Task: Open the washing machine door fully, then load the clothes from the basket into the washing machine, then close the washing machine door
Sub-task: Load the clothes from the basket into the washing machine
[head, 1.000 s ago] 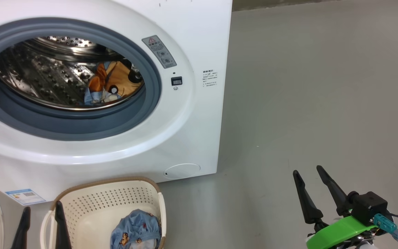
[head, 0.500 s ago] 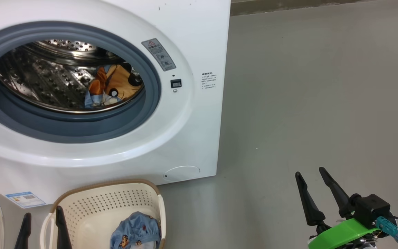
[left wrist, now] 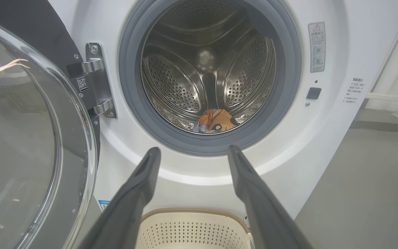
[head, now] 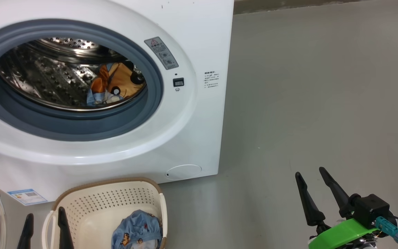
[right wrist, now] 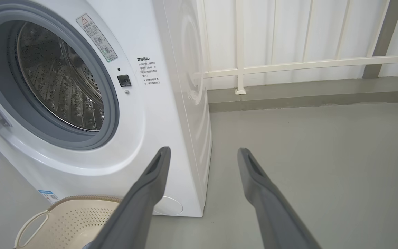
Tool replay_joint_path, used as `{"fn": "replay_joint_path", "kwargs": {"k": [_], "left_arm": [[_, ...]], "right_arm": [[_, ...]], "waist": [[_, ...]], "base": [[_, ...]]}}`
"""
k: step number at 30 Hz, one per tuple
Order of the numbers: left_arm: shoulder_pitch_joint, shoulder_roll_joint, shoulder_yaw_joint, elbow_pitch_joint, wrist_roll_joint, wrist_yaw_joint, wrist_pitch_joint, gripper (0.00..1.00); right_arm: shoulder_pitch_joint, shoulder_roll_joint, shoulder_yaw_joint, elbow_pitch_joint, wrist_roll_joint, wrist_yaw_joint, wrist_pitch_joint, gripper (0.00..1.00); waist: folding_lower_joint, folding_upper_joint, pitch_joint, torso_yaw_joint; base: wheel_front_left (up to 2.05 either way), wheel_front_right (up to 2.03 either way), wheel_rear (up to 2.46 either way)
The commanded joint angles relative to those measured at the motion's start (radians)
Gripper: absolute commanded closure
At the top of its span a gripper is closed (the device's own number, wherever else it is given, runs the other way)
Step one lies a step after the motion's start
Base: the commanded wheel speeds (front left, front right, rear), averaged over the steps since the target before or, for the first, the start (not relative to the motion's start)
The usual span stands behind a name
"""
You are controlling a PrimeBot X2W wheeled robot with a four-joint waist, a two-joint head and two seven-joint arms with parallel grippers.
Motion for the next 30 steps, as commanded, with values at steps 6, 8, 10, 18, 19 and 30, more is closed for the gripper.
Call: {"fn": "replay_joint_path", "kwargs": {"k": [6, 8, 10, 18, 19, 30], "left_arm": [[-0.015, 0.005, 0.030, -0.020, -0.005, 0.006, -0.006, 0.00], [-0.019, 0.005, 0.028, -0.020, -0.006, 0.004, -0.006, 0.00], [-0.024, 0.005, 0.023, -0.018, -0.007, 0.003, -0.006, 0.00], [-0.069, 0.005, 0.008, 0.023, -0.020, 0.000, -0.006, 0.00], [-0.080, 0.005, 0.005, 0.027, -0.022, -0.001, -0.006, 0.00], [-0.212, 0.005, -0.019, 0.129, -0.046, -0.015, -0.006, 0.00]], "right_arm": [[-0.001, -0.008, 0.022, -0.023, -0.001, 0.002, -0.005, 0.00], [-0.001, -0.010, 0.022, -0.022, 0.000, 0.002, -0.005, 0.00], [-0.002, -0.012, 0.020, -0.022, -0.001, 0.002, -0.005, 0.00], [-0.013, -0.020, 0.015, -0.014, -0.007, 0.002, -0.005, 0.00], [-0.017, -0.020, 0.013, -0.014, -0.007, 0.002, -0.005, 0.00], [-0.063, -0.011, -0.002, -0.007, -0.016, 0.002, -0.005, 0.00]], "waist": [[0.0000, 0.0000, 0.012, 0.004], [0.0000, 0.0000, 0.022, 0.007], [0.0000, 0.0000, 0.034, 0.010], [0.0000, 0.0000, 0.128, 0.026], [0.0000, 0.0000, 0.145, 0.027], [0.0000, 0.0000, 0.321, 0.030]], "base": [[0.00, 0.00, 0.00], [0.00, 0.00, 0.00], [0.00, 0.00, 0.00], [0.00, 0.00, 0.00], [0.00, 0.00, 0.00], [0.00, 0.00, 0.00]]}}
